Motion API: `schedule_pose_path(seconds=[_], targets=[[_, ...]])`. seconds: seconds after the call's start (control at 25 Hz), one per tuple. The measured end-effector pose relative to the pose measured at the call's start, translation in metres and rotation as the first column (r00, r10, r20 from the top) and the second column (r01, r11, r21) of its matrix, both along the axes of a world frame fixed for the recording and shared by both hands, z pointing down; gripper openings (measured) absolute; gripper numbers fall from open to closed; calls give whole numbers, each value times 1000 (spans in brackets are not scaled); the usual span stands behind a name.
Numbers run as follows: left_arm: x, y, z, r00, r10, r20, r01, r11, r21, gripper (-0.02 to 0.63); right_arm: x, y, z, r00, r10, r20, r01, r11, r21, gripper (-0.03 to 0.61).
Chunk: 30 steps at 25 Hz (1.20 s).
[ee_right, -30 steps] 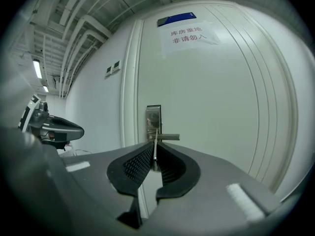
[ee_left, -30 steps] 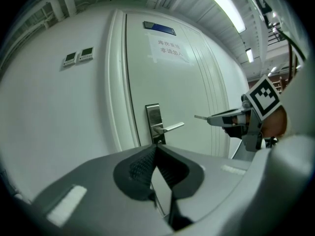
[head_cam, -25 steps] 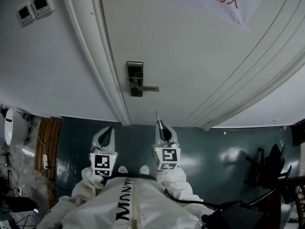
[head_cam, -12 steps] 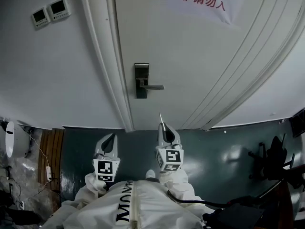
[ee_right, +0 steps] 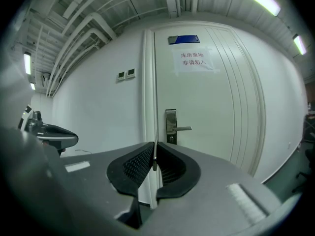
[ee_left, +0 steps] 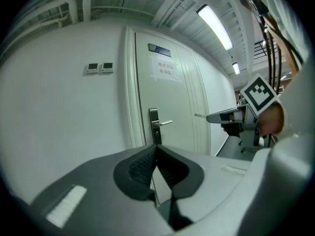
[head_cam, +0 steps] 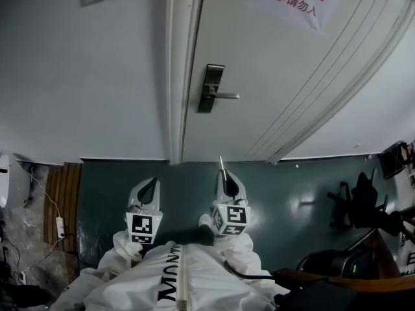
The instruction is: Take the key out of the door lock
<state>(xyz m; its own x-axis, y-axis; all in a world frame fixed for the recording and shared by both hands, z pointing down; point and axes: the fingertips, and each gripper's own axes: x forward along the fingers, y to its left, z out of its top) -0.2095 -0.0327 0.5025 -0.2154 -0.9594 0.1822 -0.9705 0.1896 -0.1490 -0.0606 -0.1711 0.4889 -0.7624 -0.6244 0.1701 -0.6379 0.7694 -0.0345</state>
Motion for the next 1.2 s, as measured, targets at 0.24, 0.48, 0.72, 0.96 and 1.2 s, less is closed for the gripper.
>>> schedule_pose_path(seconds=[0.24,0.48,0.72,0.96,1.2], targets=[[13,43,10,999,13,-34,-12,1000,5,0,15,52,5,999,3,-33,-3,1000,0,23],[17,49,7,999,13,-36,-12,1000,13,0,16,68,5,999,-18,-46,18,1000,7,23],[29,43,3,1000,20,-17,-20,1000,7,0,31,70,3,999,-22,-36,22,1000,3,23],[51,25,-3,999,33,15,-33,999,9,0,53,59,6,1000,-21,-16,21,1000,-7,23],[71,11,-6,999,37,30,-37,999,5,0,65,49,5,999,-41,-5,41,999,-1,23]])
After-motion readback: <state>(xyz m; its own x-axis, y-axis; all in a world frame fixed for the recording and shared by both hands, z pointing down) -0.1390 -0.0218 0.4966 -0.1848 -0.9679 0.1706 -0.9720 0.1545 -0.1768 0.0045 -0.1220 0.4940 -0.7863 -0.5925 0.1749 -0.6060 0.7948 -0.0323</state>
